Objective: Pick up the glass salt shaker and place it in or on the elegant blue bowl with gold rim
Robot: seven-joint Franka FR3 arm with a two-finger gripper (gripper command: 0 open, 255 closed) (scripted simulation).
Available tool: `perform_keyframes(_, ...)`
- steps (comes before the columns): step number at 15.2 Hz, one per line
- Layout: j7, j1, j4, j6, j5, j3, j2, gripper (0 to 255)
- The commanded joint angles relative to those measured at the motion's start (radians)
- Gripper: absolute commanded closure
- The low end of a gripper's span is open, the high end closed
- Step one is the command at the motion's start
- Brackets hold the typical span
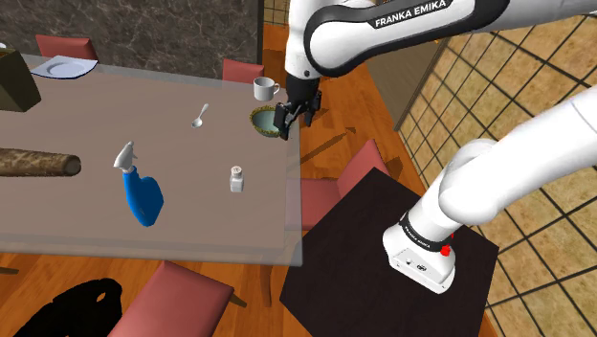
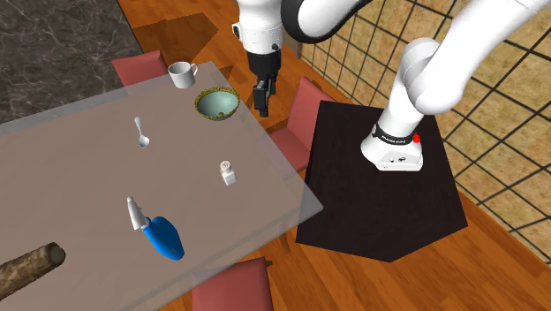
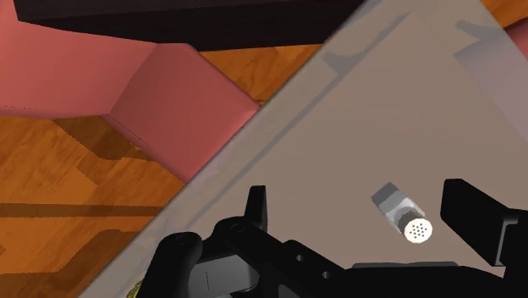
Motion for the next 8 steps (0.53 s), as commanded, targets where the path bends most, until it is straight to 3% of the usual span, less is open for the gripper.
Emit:
perform_keyframes(1,0.035,0.003,0.019,0.058,-0.006,0.025,0.071,0)
perform_keyframes(8,0.172,0.013,0.147,0.209,-0.088,0.087,0.344,0)
